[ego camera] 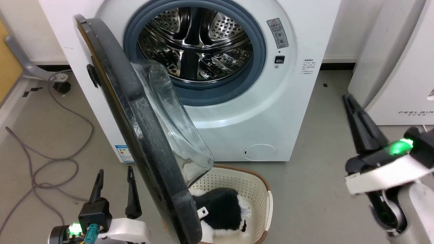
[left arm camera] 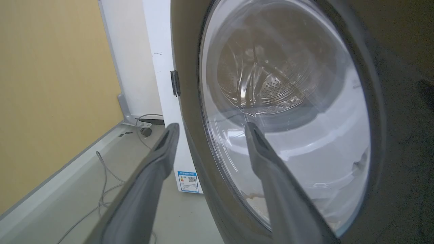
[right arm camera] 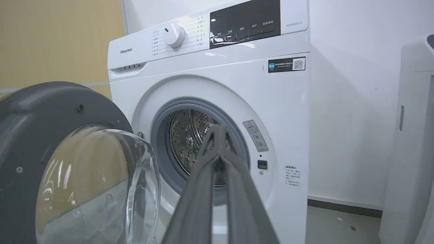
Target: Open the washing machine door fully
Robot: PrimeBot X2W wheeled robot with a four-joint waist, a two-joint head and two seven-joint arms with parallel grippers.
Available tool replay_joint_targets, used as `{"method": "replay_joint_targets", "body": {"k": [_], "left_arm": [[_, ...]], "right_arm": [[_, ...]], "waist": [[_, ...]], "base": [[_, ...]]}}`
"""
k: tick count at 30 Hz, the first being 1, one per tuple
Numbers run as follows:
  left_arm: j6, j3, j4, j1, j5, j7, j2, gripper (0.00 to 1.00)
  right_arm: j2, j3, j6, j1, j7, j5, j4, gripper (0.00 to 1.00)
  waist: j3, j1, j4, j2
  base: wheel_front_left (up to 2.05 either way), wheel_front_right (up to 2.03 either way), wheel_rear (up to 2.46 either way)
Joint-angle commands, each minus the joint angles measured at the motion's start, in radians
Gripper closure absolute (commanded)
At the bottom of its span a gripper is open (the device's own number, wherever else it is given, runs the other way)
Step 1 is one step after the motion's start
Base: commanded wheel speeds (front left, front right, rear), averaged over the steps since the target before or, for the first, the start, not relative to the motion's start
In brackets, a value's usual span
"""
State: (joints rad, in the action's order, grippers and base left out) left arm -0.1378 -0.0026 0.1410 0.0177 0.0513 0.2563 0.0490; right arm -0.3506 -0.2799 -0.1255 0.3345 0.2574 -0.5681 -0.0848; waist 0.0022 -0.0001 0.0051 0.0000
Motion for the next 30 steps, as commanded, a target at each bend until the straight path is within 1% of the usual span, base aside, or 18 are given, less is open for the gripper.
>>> {"method": "replay_joint_targets", "body": {"k": [1, 3, 4, 8, 12, 15, 17, 18, 19, 20, 25, 30], "left_arm": [[0.001, 0.004, -0.004, -0.013, -0.007, 0.006, 0.001, 0.0], [0.0, 0.006, -0.006, -0.015, -0.008, 0.006, 0.001, 0.0], [0.0, 0.007, -0.007, -0.015, -0.007, 0.006, 0.001, 0.0], [0.003, 0.007, -0.006, -0.013, -0.008, 0.006, 0.001, 0.0], [0.004, 0.006, -0.005, -0.011, -0.008, 0.006, 0.001, 0.0], [0.005, 0.002, -0.005, -0.012, -0.007, 0.006, 0.001, 0.0], [0.004, 0.0, -0.005, -0.012, -0.006, 0.006, 0.001, 0.0], [0.005, 0.0, -0.005, -0.013, -0.006, 0.006, 0.001, 0.0], [0.005, -0.001, -0.005, -0.013, -0.006, 0.006, 0.001, 0.0], [0.005, -0.001, -0.005, -0.013, -0.007, 0.006, 0.001, 0.0], [0.005, 0.001, -0.003, -0.016, -0.009, 0.006, 0.001, 0.0], [-0.003, 0.004, -0.007, -0.017, -0.014, 0.006, 0.002, 0.0]], "right_arm": [[0.009, 0.007, -0.005, -0.021, 0.004, 0.03, 0.007, 1.0], [0.031, 0.057, -0.005, -0.065, 0.004, 0.2, 0.034, 1.0], [0.052, 0.083, -0.005, -0.09, 0.004, 0.259, 0.049, 1.0], [0.129, 0.163, -0.005, -0.195, 0.004, 0.412, 0.085, 1.0], [0.211, 0.226, -0.005, -0.288, 0.004, 0.464, 0.087, 1.0], [0.258, 0.261, -0.005, -0.351, 0.004, 0.458, 0.072, 1.0], [0.277, 0.276, -0.005, -0.386, 0.004, 0.452, 0.052, 1.0], [0.283, 0.284, -0.005, -0.397, 0.004, 0.454, 0.043, 0.87], [0.287, 0.291, -0.005, -0.407, 0.004, 0.47, 0.031, 0.53], [0.29, 0.294, -0.005, -0.413, 0.004, 0.485, 0.02, 0.0], [0.299, 0.304, -0.005, -0.422, 0.004, 0.489, 0.017, 0.0], [0.3, 0.303, -0.005, -0.424, 0.004, 0.464, 0.026, 0.0]], "waist": [[0.001, 0.0001, -0.001, 0.0], [0.003, 0.0001, -0.003, 0.0], [0.003, 0.0001, -0.003, 0.0], [0.006, 0.0001, 0.001, 0.0], [0.005, 0.0001, 0.008, 0.0], [0.003, 0.0001, 0.015, 0.0], [0.001, 0.0001, 0.018, 0.0], [0.0, 0.0001, 0.02, 0.0], [0.0, 0.0001, 0.021, 0.0], [-0.001, 0.0001, 0.022, 0.0], [-0.007, 0.0001, 0.022, 0.0], [-0.012, 0.0001, 0.025, 0.0]], "base": [[0.0, 0.0, 0.0], [0.0, 0.0, 0.0], [0.0, 0.0, 0.0], [0.0, 0.0, 0.0], [0.0, 0.0, 0.0], [0.0, 0.0, 0.0], [0.0, 0.0, 0.0], [0.0, 0.0, 0.0], [0.0, 0.0, 0.0], [0.0, 0.0, 0.0], [0.0, 0.0, 0.0], [0.0, 0.0, 0.0]]}}
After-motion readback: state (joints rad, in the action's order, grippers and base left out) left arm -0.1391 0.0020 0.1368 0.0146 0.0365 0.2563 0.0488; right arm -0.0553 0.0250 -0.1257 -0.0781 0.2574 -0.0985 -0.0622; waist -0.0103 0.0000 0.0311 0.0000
